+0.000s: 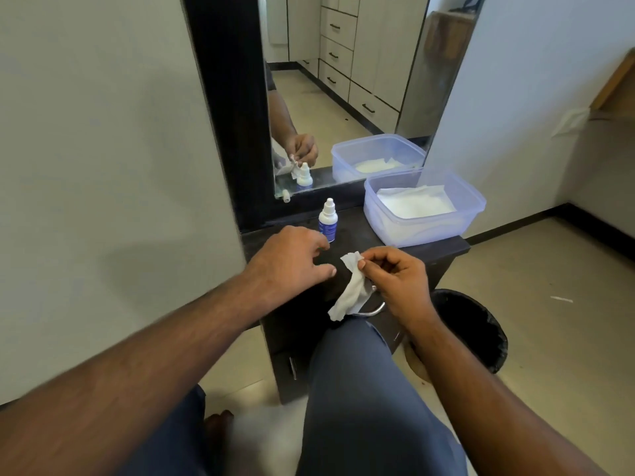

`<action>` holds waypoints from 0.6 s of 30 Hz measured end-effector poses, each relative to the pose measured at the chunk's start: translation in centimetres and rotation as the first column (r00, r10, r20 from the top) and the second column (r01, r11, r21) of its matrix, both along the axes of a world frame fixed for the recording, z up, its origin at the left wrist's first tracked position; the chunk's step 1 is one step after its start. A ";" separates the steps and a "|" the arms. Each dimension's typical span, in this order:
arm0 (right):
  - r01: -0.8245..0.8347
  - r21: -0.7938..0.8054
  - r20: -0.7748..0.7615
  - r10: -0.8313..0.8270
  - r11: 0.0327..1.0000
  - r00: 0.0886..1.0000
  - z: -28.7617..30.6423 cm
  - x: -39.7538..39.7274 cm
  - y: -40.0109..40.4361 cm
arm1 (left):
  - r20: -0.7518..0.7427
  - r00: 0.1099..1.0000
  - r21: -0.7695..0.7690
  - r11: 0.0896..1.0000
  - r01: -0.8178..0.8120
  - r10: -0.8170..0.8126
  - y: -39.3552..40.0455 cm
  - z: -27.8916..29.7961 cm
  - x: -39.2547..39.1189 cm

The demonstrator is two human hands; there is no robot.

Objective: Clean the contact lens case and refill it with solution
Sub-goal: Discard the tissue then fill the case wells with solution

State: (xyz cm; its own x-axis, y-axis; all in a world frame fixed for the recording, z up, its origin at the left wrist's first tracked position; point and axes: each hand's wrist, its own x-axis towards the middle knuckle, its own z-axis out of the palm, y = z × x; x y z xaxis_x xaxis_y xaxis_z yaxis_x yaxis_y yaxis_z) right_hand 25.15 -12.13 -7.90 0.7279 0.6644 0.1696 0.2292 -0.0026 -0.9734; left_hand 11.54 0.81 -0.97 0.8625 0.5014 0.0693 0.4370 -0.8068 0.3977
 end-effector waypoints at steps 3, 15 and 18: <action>0.054 0.024 -0.002 -0.054 0.998 0.999 -0.1 1.8 -2.0 | 0.021 0.996 0.009 0.996 0.089 -0.089 -1.9 -0.3 2.4; 0.362 -0.183 0.033 -0.362 0.914 0.931 -3.6 13.0 -11.3 | 0.105 0.852 0.117 0.857 0.502 -0.513 -8.3 -3.9 17.8; 0.392 -0.263 0.064 -0.389 0.882 0.919 -5.2 15.6 -13.0 | 0.109 0.806 0.173 0.810 0.561 -0.582 -8.8 -5.0 20.6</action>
